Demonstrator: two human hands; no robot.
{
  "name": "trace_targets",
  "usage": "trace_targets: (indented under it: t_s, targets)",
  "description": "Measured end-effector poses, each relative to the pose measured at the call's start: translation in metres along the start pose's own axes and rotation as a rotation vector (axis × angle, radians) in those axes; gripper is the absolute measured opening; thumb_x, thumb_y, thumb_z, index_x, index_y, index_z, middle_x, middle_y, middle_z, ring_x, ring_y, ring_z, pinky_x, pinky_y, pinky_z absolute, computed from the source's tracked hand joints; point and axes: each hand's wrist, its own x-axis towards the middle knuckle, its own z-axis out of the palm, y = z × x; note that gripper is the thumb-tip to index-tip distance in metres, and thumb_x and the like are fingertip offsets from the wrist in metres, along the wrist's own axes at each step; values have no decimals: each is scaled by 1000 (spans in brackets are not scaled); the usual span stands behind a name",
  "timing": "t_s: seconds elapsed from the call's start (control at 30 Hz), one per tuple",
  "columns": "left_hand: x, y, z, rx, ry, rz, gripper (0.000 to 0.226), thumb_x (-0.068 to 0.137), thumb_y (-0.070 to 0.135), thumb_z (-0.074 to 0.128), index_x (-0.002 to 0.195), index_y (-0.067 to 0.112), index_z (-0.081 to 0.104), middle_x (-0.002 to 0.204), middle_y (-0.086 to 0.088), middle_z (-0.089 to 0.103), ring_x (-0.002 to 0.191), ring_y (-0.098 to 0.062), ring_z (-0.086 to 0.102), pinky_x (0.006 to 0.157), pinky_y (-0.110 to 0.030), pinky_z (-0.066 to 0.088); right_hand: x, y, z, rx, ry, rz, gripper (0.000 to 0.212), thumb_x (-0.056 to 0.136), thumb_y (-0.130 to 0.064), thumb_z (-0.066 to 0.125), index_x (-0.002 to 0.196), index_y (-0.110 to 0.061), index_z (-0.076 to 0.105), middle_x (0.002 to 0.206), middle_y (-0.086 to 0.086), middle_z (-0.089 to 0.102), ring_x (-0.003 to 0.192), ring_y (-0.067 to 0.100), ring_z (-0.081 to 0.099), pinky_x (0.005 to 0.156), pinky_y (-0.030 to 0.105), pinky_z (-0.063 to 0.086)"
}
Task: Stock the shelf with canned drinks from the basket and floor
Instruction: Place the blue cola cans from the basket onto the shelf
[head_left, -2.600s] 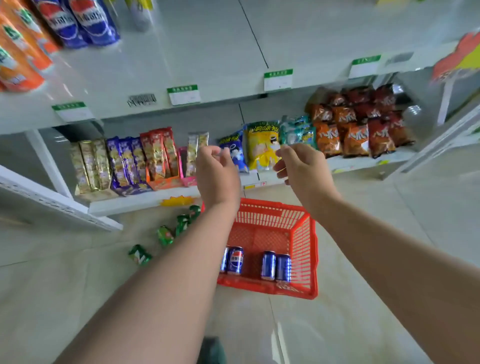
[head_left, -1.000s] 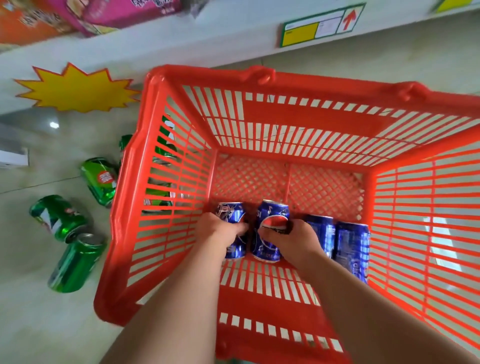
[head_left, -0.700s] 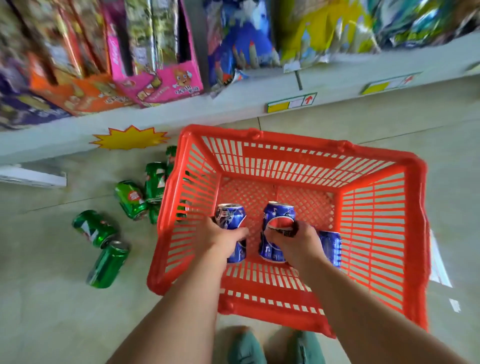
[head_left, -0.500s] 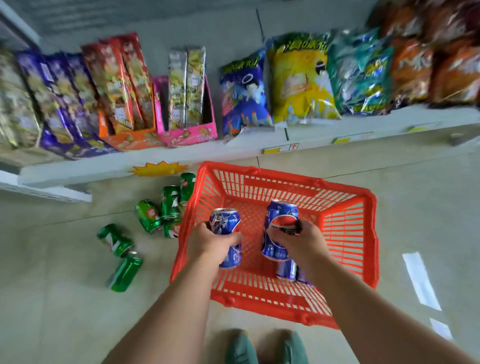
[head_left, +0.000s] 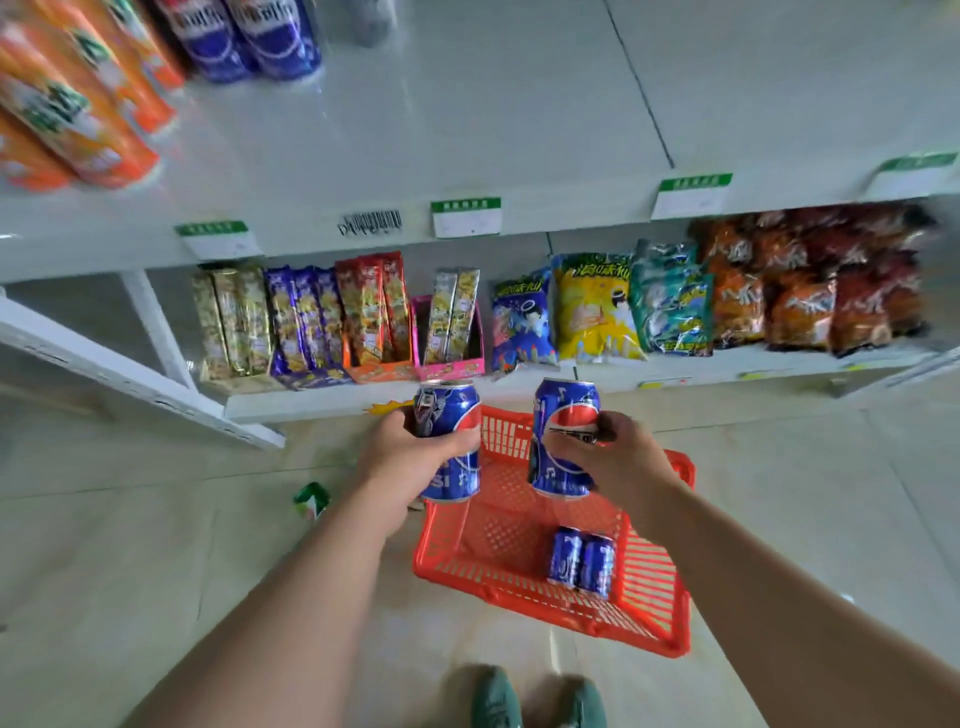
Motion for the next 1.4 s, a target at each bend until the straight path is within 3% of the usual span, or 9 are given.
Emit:
trace_targets:
  t_s: [0.17, 0.33, 0.43, 0.7, 1.1, 1.23, 1.27, 1.33, 1.4]
  targets:
    - [-46, 32, -28, -41, 15, 86, 48, 60, 30, 87, 101, 19, 65, 93, -1, 72, 80, -17, 69, 68, -30, 55, -31, -49, -5, -31, -45, -50, 42, 66, -37, 86, 99, -18, 67, 95, 4, 72, 91, 25, 71, 85, 47, 58]
    - [-82, 81, -63, -54, 95, 213, 42, 63, 33, 85, 96, 25, 60, 93, 5, 67, 79, -8, 64, 60, -23, 48, -60, -102, -16, -16, -58, -104, 40, 73, -28, 85, 104, -14, 64, 99, 6, 71, 87, 23, 69, 70, 38, 58]
    - [-91, 117, -87, -74, 190, 301, 40, 64, 31, 85, 92, 23, 58, 91, 5, 66, 79, -11, 64, 62, -25, 50, -67, -128, -12, -12, -62, -129, 43, 71, -30, 86, 106, -14, 66, 99, 5, 72, 91, 24, 71, 82, 44, 60]
    - [-56, 182, -140, -79, 517, 507, 60, 64, 32, 84, 112, 16, 51, 100, 5, 58, 87, -15, 56, 76, -27, 46, -61, -170, 35, 5, -166, -216, 49, 67, -33, 87, 109, -20, 65, 96, 1, 75, 86, 15, 73, 82, 36, 60]
    - [67, 203, -199, -98, 265, 587, 71, 70, 23, 83, 128, 20, 42, 112, 10, 51, 105, -10, 50, 89, -26, 36, -11, -253, 90, 92, -106, -325, 46, 73, -24, 84, 113, -17, 64, 98, 3, 76, 88, 16, 73, 68, 28, 57]
    - [80, 199, -203, -126, 204, 655, 72, 69, 18, 83, 127, 23, 41, 113, 14, 53, 94, 3, 52, 78, -8, 36, -2, -270, 99, 116, -37, -354, 46, 72, -24, 84, 113, -16, 64, 96, 3, 76, 91, 20, 73, 74, 35, 59]
    - [85, 197, -200, -141, 245, 658, 79, 62, 24, 87, 126, 20, 40, 116, 10, 55, 96, 0, 55, 77, -8, 39, 1, -274, 100, 125, -19, -367, 44, 73, -23, 83, 113, -16, 64, 97, 3, 75, 92, 20, 72, 74, 33, 58]
    - [94, 194, -192, -172, 375, 645, 97, 44, 43, 88, 124, 13, 43, 122, -3, 57, 103, -16, 59, 87, -26, 50, 6, -281, 101, 130, 22, -399, 40, 75, -21, 82, 111, -17, 65, 97, 2, 75, 92, 18, 72, 71, 26, 54]
    - [102, 189, -183, -224, 478, 662, 87, 48, 39, 88, 118, 10, 46, 118, -9, 58, 101, -23, 61, 89, -37, 52, 12, -286, 102, 145, 60, -421, 39, 75, -19, 82, 110, -16, 66, 98, 2, 75, 93, 18, 72, 73, 27, 54]
